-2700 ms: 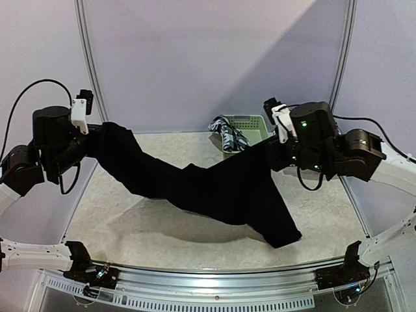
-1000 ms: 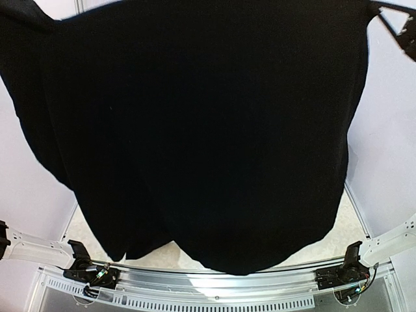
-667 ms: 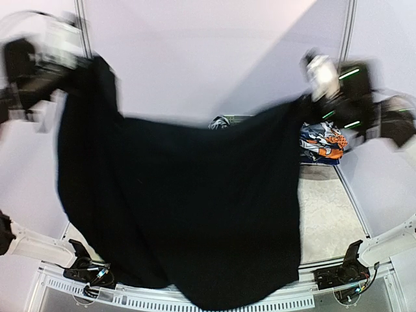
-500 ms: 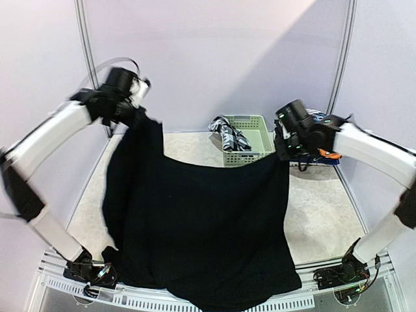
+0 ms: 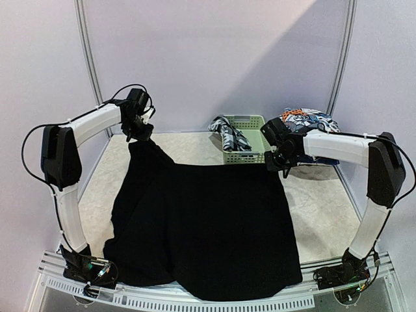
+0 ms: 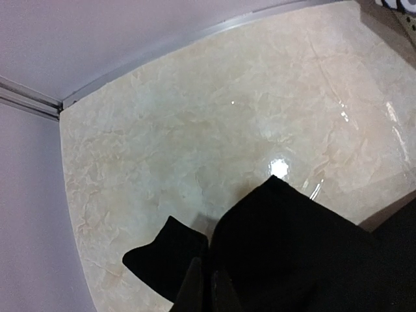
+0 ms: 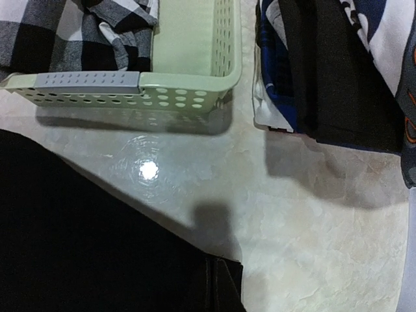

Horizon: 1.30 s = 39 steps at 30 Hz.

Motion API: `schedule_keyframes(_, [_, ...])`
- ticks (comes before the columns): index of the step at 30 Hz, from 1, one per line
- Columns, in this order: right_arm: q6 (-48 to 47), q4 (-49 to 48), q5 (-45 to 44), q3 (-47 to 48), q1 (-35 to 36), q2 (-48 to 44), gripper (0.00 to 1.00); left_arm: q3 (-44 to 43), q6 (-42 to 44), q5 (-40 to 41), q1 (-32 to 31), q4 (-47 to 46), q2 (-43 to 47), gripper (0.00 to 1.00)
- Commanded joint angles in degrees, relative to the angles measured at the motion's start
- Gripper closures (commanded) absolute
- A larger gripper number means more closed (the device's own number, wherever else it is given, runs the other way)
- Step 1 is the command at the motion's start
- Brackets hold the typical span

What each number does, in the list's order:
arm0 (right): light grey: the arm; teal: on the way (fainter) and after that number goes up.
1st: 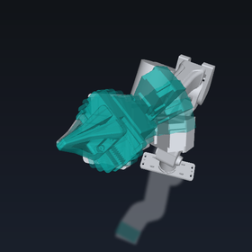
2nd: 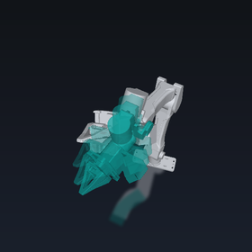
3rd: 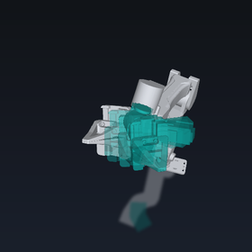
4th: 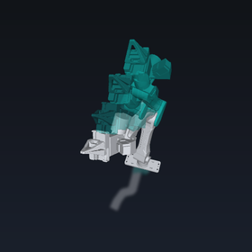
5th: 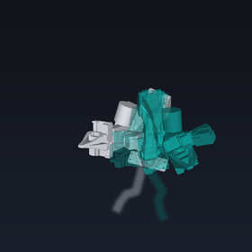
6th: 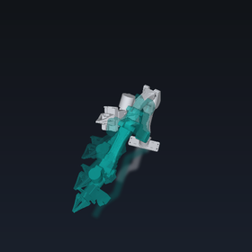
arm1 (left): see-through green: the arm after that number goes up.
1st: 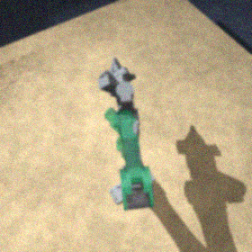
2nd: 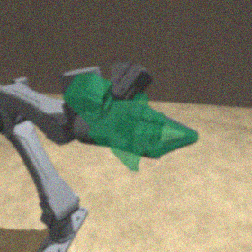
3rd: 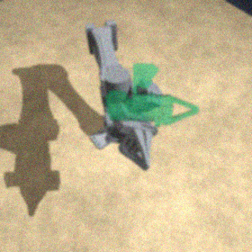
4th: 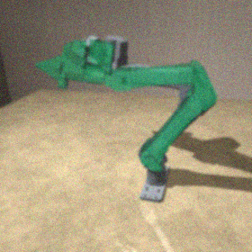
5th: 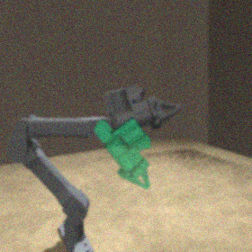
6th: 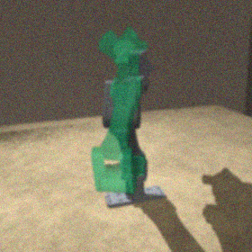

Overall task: Fold and stack the mixed laundry pile
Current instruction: Flatten out the crumpled T-shirt at the center of the board, then move the flattened T-shirt to the center of the board.

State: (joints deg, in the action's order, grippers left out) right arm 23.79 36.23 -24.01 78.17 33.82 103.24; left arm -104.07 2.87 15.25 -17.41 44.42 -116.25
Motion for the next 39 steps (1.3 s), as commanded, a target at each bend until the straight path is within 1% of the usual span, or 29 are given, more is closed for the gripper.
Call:
schedule_keyframes(1, [1.3, -1.1, -3.5, 1.5, -1.7, 1.9, 1.00, -2.5, -0.7, 1.4, -0.2, -4.0, -1.3, 1.00])
schedule_keyframes(5, [1.5, -1.4, -4.4, 2.4, -3.2, 2.8, 1.00, -5.8, 1.3, 4.4, -0.3, -6.5, -4.6, 1.00])
schedule_keyframes(8, [1.4, -2.0, -4.5, 3.3, -3.9, 4.6, 0.98, -9.3, 3.7, 3.5, -0.3, -9.6, -9.1, 1.00])
schedule_keyframes(10, [1.7, -2.7, -4.6, 4.1, -4.6, 6.1, 0.96, -12.1, 4.4, 2.6, -0.2, -12.1, -13.9, 0.88])
schedule_keyframes(11, [2.0, -3.1, -4.6, 4.7, -5.0, 6.6, 0.93, -16.5, 3.7, 2.7, -0.2, -11.3, -16.9, 0.78])
schedule_keyframes(13, [2.7, -3.6, -4.2, 5.8, -6.1, 7.7, 0.79, -24.7, 0.8, 4.0, -0.1, -6.5, -22.7, 0.45])
schedule_keyframes(14, [2.8, -3.9, -3.9, 6.1, -6.3, 7.7, 0.69, -25.9, -0.5, 4.2, -0.2, -5.5, -23.6, 0.35])
schedule_keyframes(15, [2.8, -4.3, -3.6, 6.3, -6.3, 7.2, 0.54, -24.3, -1.7, 4.2, -0.4, -6.4, -22.7, 0.08])
schedule_keyframes(16, [2.3, -4.6, -2.4, 6.3, -6.3, 6.7, 0.44, -21.3, -2.4, 3.9, -0.6, -9.0, -20.7, 0.02])
schedule_keyframes(18, [1.6, -5.1, -0.3, 5.9, -6.2, 4.7, 0.33, -15.1, -3.9, 3.4, -1.0, -12.7, -15.7, 0.01])
schedule_keyframes(20, [0.8, -5.7, 2.2, 4.8, -6.0, 2.0, 0.28, -11.6, -5.4, 3.2, -1.1, -12.6, -11.3, 0.00])
schedule_keyframes(22, [0.0, -5.6, 3.1, 3.6, -4.7, 0.1, 0.26, -8.5, -7.2, 3.4, -1.1, -10.9, -7.3, 0.00])
schedule_keyframes(24, [-0.3, -4.8, 2.8, 2.3, -3.2, -1.8, 0.25, -4.6, -8.6, 3.1, -1.1, -9.9, -2.8, 0.00])
schedule_keyframes(27, [-0.1, -4.5, 3.1, -1.2, -0.3, -4.6, 0.24, 4.7, -10.5, 2.4, -1.2, -9.2, 3.1, 0.01])
schedule_keyframes(29, [-0.1, -5.7, 5.3, -4.4, 1.7, -6.5, 0.25, 11.0, -12.1, 1.7, -1.1, -8.7, 6.8, 0.02])
schedule_keyframes(32, [-0.4, -8.2, 9.3, -9.7, 4.7, -9.9, 0.27, 21.0, -15.3, 1.7, -1.1, -8.3, 12.3, 0.07])
schedule_keyframes(35, [0.2, -11.1, 10.5, -15.0, 8.1, -13.6, 0.30, 31.2, -19.1, 3.6, -1.1, -9.5, 17.6, 0.11])
schedule_keyframes(39, [1.2, -12.5, 11.7, -19.8, 11.3, -17.5, 0.29, 40.2, -23.2, 5.8, -1.0, -9.8, 21.3, 0.15])
